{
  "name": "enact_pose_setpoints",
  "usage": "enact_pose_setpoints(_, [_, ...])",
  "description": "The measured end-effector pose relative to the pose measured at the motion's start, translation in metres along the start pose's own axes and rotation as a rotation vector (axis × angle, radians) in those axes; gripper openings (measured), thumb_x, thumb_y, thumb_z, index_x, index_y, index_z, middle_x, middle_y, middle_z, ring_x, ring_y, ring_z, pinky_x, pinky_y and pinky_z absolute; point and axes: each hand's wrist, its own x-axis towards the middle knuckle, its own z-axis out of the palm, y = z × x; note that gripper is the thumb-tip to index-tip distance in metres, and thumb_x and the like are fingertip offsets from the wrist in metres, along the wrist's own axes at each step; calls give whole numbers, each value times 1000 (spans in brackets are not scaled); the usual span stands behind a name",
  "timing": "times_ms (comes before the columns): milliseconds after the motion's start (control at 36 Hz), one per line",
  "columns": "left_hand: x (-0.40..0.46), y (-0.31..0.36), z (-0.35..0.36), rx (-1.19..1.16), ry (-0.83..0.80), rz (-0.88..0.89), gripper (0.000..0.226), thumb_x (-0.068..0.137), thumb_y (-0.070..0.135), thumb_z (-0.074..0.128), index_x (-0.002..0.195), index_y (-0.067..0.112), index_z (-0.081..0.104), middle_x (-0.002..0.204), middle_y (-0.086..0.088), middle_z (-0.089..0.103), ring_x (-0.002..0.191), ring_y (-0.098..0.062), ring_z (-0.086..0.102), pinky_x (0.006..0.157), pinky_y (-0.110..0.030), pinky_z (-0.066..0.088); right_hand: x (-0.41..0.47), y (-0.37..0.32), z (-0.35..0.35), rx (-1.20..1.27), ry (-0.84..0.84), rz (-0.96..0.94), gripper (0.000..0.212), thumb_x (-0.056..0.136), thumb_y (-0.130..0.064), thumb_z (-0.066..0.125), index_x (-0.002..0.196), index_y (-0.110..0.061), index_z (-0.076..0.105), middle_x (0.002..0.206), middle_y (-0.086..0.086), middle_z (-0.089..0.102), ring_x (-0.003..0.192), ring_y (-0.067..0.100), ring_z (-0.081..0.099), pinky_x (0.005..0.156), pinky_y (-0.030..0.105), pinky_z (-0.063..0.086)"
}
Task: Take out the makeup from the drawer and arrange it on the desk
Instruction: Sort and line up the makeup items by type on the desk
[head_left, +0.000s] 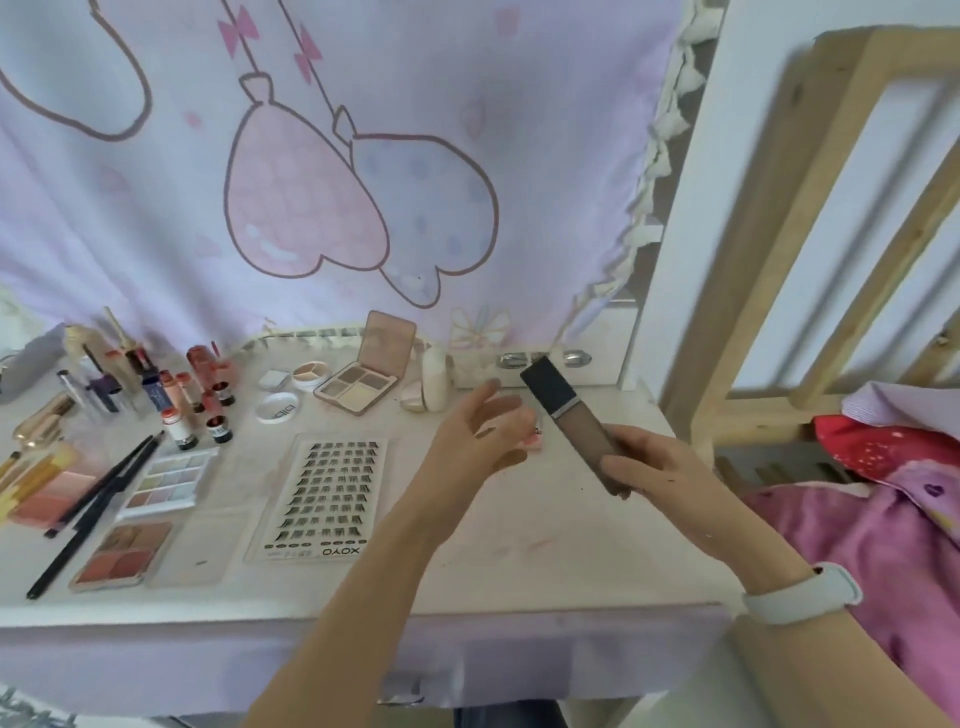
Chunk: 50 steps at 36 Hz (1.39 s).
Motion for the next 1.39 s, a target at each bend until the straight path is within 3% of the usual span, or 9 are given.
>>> enact_pose_setpoints(83, [-1, 5, -4, 52, -17, 100, 28, 83, 15, 69, 110, 21, 64, 97, 2, 71, 87, -17, 68, 73, -23, 54, -2, -5, 3, -64, -106, -16, 33, 77, -23, 58, 108, -35, 62, 93, 1, 65, 75, 7, 54, 66, 20, 45])
enact_pose_setpoints(167, [-7, 6, -14, 201, -10, 103, 29, 81, 4, 67, 103, 23, 61, 96, 4, 70, 87, -17, 68, 76, -28, 57, 1, -6, 6, -128, -127, -50, 33, 87, -20, 59, 116, -35, 55, 106, -2, 63, 80, 8, 57, 73, 20, 48])
enact_pose_setpoints(417, [-21, 4, -18, 876, -182, 101, 20, 79, 38, 69, 84, 46, 51, 71, 24, 56, 63, 14, 52, 54, -4, 35, 11, -11, 23, -58, -119, -185, 54, 87, 7, 56, 121, -33, 45, 105, 5, 51, 70, 3, 53, 69, 20, 48])
enact_pose_setpoints(667, [-21, -10, -14, 1012, -115, 181, 40, 82, 53, 56, 120, 42, 46, 71, 20, 55, 67, -2, 53, 60, -21, 38, 16, -8, 18, -30, -132, -163, 50, 87, 11, 51, 120, -27, 47, 105, 3, 52, 72, 3, 53, 72, 20, 49])
enact_pose_setpoints(861, [-9, -10, -21, 998, -116, 67, 58, 79, 64, 54, 130, 45, 36, 67, 16, 52, 71, -7, 53, 59, -23, 36, 21, 0, 0, 48, -15, -173, 43, 84, 10, 55, 114, -21, 56, 98, 0, 57, 82, 9, 57, 74, 22, 51])
enact_pose_setpoints(1000, [-2, -7, -34, 512, 53, -107, 55, 85, 45, 59, 135, 32, 40, 92, 3, 58, 76, -11, 60, 71, -26, 50, 24, 13, -18, 902, 221, -111, 20, 79, -13, 49, 93, -10, 64, 87, 7, 62, 74, 22, 58, 65, 25, 55])
enact_pose_setpoints(1111, [7, -10, -21, 212, 90, -94, 45, 89, 28, 61, 129, 32, 41, 116, 0, 61, 99, -13, 63, 91, -32, 49, 26, 22, -20, 1195, 258, -147, 27, 88, -24, 47, 93, -14, 71, 92, 6, 67, 84, 22, 64, 83, 31, 54])
enact_pose_setpoints(1250, [32, -10, 12, 224, 93, -29, 31, 86, 23, 65, 113, 27, 49, 109, 6, 63, 94, -8, 62, 65, -10, 49, 41, 30, -26, 704, 383, -85, 22, 87, -6, 53, 107, -16, 56, 97, -1, 67, 96, 16, 63, 86, 36, 51])
enact_pose_setpoints(1389, [63, -16, 41, 414, 106, 40, 33, 81, 10, 68, 110, 24, 60, 107, 1, 63, 97, -12, 60, 83, -31, 53, 58, 37, -40, 55, 496, -79, 36, 77, 3, 69, 97, -25, 57, 86, -11, 65, 77, -2, 62, 66, 10, 47])
